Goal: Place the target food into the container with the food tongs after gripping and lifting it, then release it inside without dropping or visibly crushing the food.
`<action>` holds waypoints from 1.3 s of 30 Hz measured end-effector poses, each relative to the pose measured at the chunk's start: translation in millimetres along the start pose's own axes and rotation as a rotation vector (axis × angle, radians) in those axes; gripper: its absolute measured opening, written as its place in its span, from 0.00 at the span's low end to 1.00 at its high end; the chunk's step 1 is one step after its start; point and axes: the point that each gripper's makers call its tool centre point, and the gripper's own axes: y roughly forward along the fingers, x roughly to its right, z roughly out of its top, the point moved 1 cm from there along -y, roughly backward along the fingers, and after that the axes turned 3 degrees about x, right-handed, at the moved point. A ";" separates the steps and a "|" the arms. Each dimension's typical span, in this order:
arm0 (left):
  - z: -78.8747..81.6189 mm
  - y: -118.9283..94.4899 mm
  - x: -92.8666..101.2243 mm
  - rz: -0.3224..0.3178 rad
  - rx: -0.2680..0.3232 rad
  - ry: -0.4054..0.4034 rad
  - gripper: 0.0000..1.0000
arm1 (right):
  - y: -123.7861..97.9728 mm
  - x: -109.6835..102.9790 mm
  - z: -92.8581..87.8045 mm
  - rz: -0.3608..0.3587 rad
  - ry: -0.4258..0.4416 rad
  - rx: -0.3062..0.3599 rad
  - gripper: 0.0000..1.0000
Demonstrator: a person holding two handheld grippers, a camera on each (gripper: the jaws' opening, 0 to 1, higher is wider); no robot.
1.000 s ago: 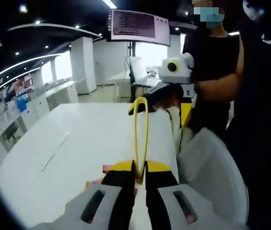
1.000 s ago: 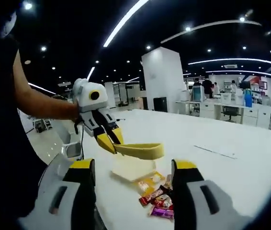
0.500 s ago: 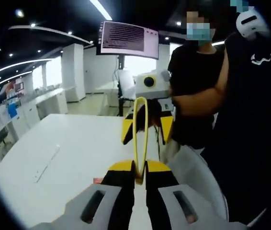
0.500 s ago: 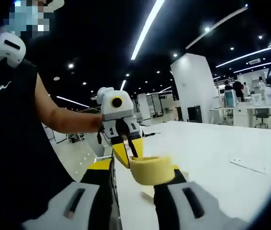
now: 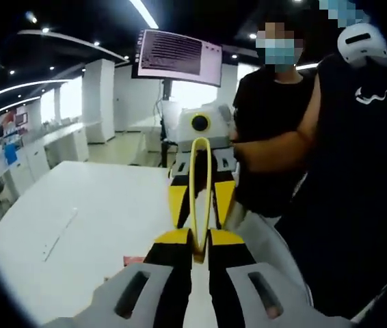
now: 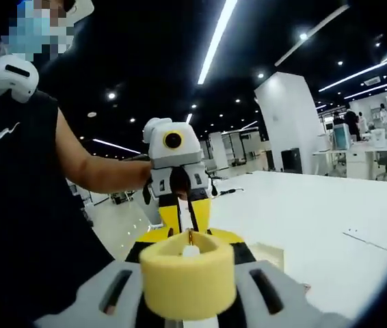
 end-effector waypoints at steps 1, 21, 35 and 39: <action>0.6 -0.1 1.0 -0.002 0.001 0.000 0.03 | -0.2 -0.3 0.6 0.001 0.001 0.000 0.18; 15.7 -10.2 1.8 0.036 0.082 0.044 0.19 | 0.7 3.6 17.5 -0.043 -0.019 0.044 0.18; 10.0 -15.4 -9.8 0.178 0.047 0.028 0.34 | -1.2 3.6 16.9 -0.066 -0.011 0.061 0.21; 4.7 -17.7 -7.6 0.167 0.035 0.036 0.30 | -8.0 2.0 20.6 -0.066 -0.005 0.082 0.21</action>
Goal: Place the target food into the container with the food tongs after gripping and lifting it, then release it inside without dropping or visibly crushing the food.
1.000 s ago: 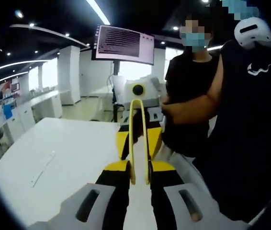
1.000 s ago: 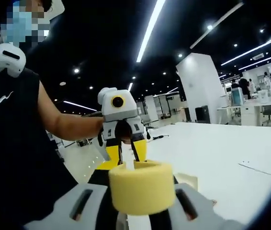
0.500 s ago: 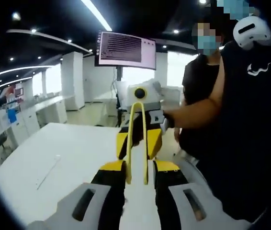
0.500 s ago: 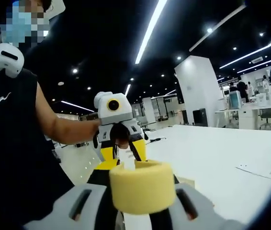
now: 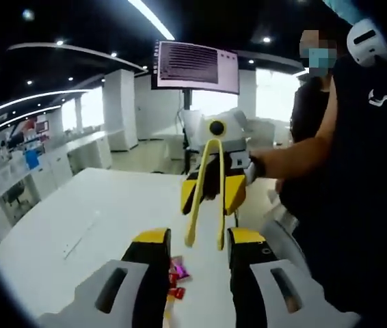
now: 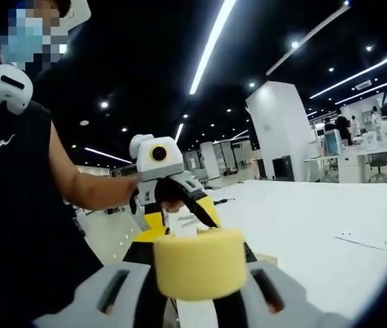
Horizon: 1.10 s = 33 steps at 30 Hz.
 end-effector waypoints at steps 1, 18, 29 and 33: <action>-1.2 0.1 1.5 -0.007 -0.001 -0.005 0.31 | -0.2 -1.1 1.3 0.004 0.001 0.004 0.21; 17.9 -3.7 18.1 -0.115 0.093 -0.054 0.03 | 9.2 -19.8 11.1 0.094 0.001 0.040 0.18; 18.3 2.0 22.4 -0.139 0.060 -0.069 0.02 | 14.6 -22.1 10.1 0.103 0.008 0.039 0.19; 18.9 1.5 23.1 -0.145 0.048 -0.068 0.04 | 14.0 -22.5 8.9 0.107 -0.013 0.035 0.20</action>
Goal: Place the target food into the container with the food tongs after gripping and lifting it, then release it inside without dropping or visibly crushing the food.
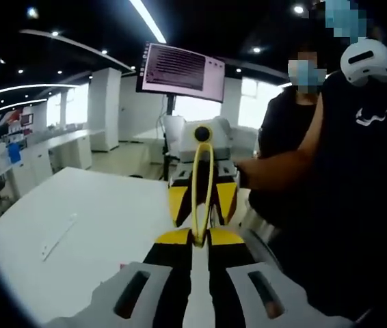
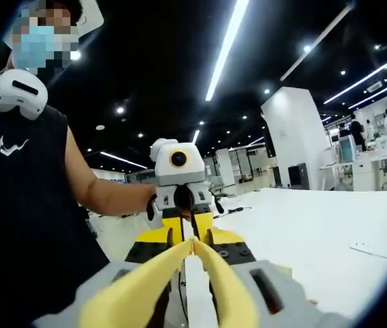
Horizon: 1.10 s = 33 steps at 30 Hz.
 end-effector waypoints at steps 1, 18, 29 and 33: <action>-0.1 -0.1 0.3 -0.002 -0.002 0.001 0.05 | 0.1 -0.2 -0.1 0.001 0.000 -0.001 0.20; -1.3 -3.4 2.4 -0.001 -0.029 -0.013 0.07 | 3.2 -3.3 -1.6 0.014 -0.028 -0.018 0.21; 0.4 -6.7 3.2 -0.004 -0.026 -0.019 0.08 | 4.9 -5.2 -1.2 0.022 -0.039 -0.018 0.21; -0.1 -8.2 4.5 -0.002 -0.028 -0.016 0.09 | 6.2 -6.0 -2.0 0.027 -0.047 -0.026 0.21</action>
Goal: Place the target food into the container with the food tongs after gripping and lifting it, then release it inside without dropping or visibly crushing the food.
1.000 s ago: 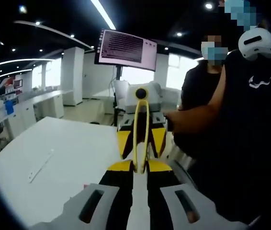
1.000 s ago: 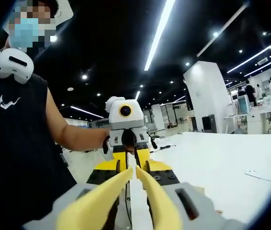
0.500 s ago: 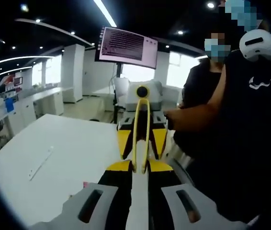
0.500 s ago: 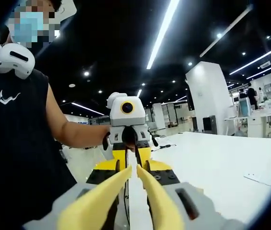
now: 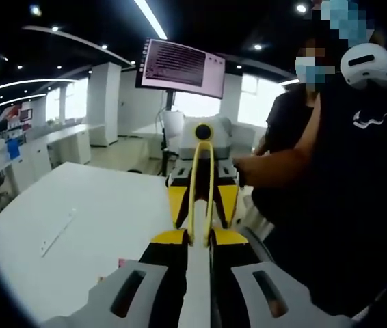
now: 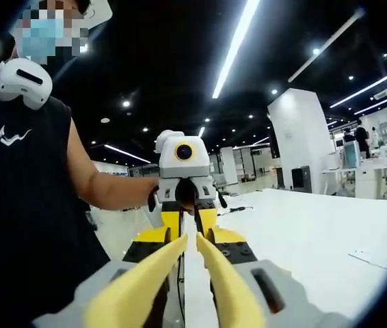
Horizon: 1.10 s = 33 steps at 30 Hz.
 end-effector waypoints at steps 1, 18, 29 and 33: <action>0.2 -0.4 0.2 0.001 0.003 -0.004 0.09 | 0.2 0.2 0.4 0.001 0.002 -0.001 0.21; -3.4 -1.9 -3.7 0.044 0.068 0.027 0.27 | 0.8 6.7 -2.4 -0.045 0.030 -0.044 0.26; -18.4 -17.7 -27.0 0.184 0.112 0.024 0.63 | -7.0 18.3 -6.3 -0.102 0.008 -0.082 0.27; -24.2 -27.5 -39.9 0.266 0.126 0.020 0.82 | -11.7 24.4 -6.6 -0.130 0.005 -0.095 0.27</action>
